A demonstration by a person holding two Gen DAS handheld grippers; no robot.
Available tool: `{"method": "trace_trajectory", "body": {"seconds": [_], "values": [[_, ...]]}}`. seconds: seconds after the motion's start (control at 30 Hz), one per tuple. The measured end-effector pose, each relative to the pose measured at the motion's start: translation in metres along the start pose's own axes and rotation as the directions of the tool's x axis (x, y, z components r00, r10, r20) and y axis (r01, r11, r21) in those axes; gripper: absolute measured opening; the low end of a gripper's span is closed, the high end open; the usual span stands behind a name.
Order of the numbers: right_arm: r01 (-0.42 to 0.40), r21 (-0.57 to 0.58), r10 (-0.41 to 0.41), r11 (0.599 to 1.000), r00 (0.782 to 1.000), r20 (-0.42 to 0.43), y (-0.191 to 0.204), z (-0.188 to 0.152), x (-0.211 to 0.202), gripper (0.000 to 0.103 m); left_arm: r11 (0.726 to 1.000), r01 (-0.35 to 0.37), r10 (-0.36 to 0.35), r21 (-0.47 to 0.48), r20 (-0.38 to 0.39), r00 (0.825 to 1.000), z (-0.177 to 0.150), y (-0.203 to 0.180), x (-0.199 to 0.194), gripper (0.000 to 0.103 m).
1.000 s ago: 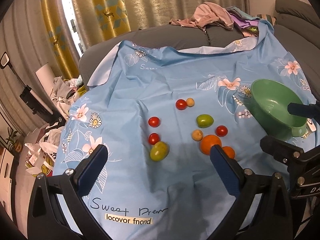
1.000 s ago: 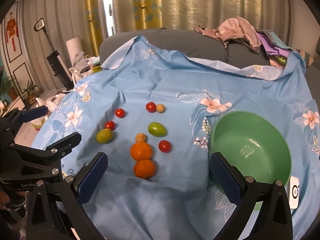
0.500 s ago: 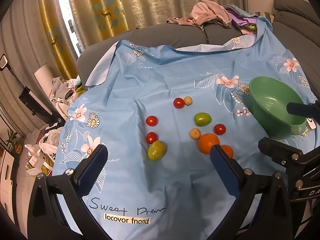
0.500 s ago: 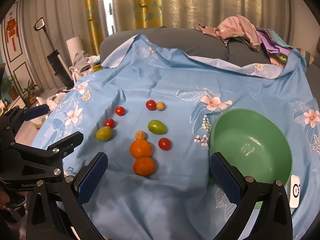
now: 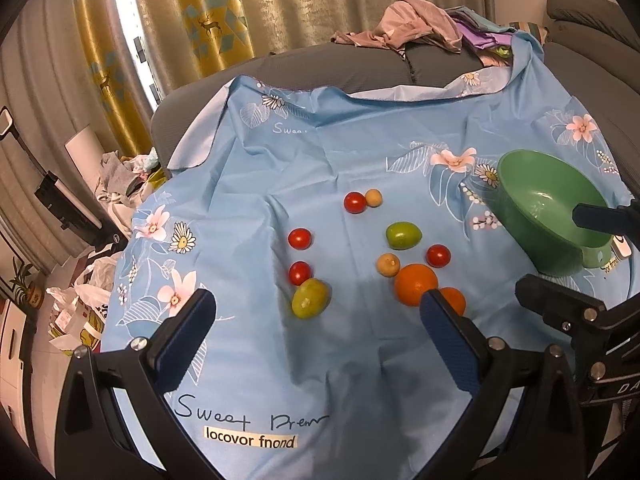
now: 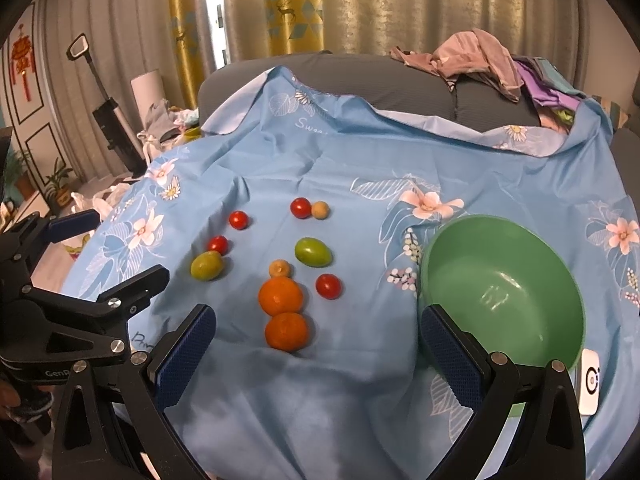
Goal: Organize fruits
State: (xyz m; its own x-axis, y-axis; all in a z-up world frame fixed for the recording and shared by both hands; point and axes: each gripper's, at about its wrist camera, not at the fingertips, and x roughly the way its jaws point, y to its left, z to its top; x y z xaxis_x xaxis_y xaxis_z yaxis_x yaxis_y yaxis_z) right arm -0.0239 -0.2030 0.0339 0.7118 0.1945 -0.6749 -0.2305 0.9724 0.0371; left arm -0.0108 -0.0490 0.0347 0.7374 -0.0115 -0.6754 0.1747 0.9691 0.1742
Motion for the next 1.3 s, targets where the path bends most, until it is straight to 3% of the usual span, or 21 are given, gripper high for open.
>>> {"method": "trace_trajectory", "body": {"seconds": [0.6, 0.83, 1.1, 1.23, 1.3], "values": [[0.003, -0.003, -0.003, 1.0, 1.0, -0.01, 0.001, 0.002, 0.003, 0.103, 1.0, 0.005, -0.005, -0.009, -0.014, 1.0, -0.001, 0.001, 0.005, 0.102], [-0.023, -0.007, 0.023, 1.0, 0.999, -0.048, 0.002, -0.007, 0.014, 0.103, 0.989, 0.118, -0.124, -0.087, -0.071, 0.99, -0.016, 0.016, 0.021, 0.102], [-0.103, 0.037, 0.107, 0.994, 0.986, -0.13, -0.002, -0.024, 0.049, 0.099, 0.954, 0.243, -0.265, -0.173, -0.113, 0.958, -0.033, 0.027, 0.046, 0.102], [-0.14, 0.054, 0.147, 0.989, 0.978, -0.151, -0.004, -0.027, 0.064, 0.09, 0.906, 0.356, -0.387, -0.228, -0.108, 0.916, -0.032, 0.025, 0.057, 0.101], [-0.154, 0.062, 0.163, 0.986, 0.972, -0.171, -0.005, -0.029, 0.074, 0.086, 0.893, 0.385, -0.417, -0.232, -0.107, 0.903, -0.028, 0.021, 0.062, 0.101]]}}
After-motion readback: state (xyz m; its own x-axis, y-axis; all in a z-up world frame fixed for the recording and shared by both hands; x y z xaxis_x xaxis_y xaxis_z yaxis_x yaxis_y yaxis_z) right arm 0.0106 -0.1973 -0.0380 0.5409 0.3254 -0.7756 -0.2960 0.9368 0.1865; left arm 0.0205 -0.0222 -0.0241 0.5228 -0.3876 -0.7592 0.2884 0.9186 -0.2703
